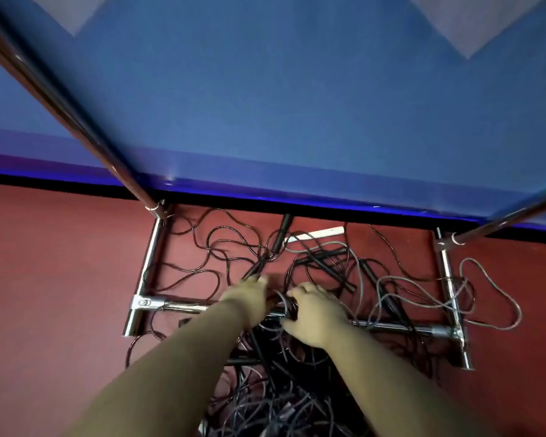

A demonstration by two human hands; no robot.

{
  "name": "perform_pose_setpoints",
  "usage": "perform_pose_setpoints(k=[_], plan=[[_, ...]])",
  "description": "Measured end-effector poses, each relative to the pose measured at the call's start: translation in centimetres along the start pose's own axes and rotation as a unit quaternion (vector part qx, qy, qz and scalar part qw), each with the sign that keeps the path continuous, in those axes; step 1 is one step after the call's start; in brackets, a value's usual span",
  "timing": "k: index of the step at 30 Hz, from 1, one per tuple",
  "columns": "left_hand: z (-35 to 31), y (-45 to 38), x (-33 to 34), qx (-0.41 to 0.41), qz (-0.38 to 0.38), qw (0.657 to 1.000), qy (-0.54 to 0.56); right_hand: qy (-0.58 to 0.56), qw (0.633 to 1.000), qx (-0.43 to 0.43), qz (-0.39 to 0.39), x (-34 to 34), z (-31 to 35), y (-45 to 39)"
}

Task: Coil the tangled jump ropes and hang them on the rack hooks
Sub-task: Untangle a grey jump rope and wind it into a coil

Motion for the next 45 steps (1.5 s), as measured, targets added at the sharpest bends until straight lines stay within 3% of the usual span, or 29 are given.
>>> perform_pose_setpoints(k=[3, 6, 11, 18, 24, 33, 36, 39, 41, 45], plan=[[0.7, -0.7, 1.2, 0.001, -0.002, 1.000, -0.020, 0.022, 0.999, -0.003, -0.032, 1.7, 0.6, -0.8], [0.7, 0.3, 0.7, 0.001, -0.050, 0.999, 0.008, 0.002, 0.998, 0.005, -0.064, 2.4, 0.7, -0.3], [-1.8, 5.5, -2.3, 0.046, -0.081, 0.996, 0.012, 0.014, 0.994, -0.003, -0.106, -0.3, -0.5, 4.7], [-10.3, 17.6, -9.6, 0.138, -0.122, 0.983, 0.014, -0.096, 0.989, 0.016, -0.108, -7.4, -1.1, 18.2], [-17.3, 31.2, -14.7, 0.211, -0.227, 0.951, 0.010, -0.149, 0.968, -0.009, -0.201, -13.8, -0.5, 32.4], [-24.4, 47.5, -17.3, 0.250, -0.369, 0.894, 0.034, -0.245, 0.905, -0.078, -0.340, -23.0, 1.2, 51.0], [-26.0, 50.9, -16.7, 0.261, -0.405, 0.870, 0.106, -0.295, 0.884, -0.109, -0.347, -24.5, 2.3, 56.2], [-26.9, 53.7, -15.1, 0.252, -0.464, 0.826, 0.196, -0.429, 0.836, -0.149, -0.308, -25.2, 3.6, 60.1], [-27.3, 55.1, -13.6, 0.267, -0.450, 0.812, 0.259, -0.490, 0.808, -0.162, -0.283, -25.3, 4.7, 62.4], [-27.6, 56.5, -10.4, 0.299, -0.344, 0.846, 0.276, -0.571, 0.765, -0.175, -0.239, -25.0, 5.8, 65.7]])
Point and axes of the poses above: each hand's wrist, its own y-axis away from the middle knuckle, its own x-axis out of the palm, z = x × y, the point moved 2 cm from there along -y, towards the middle knuckle, and after that the axes turned 12 degrees about x, right-handed, at the moved point
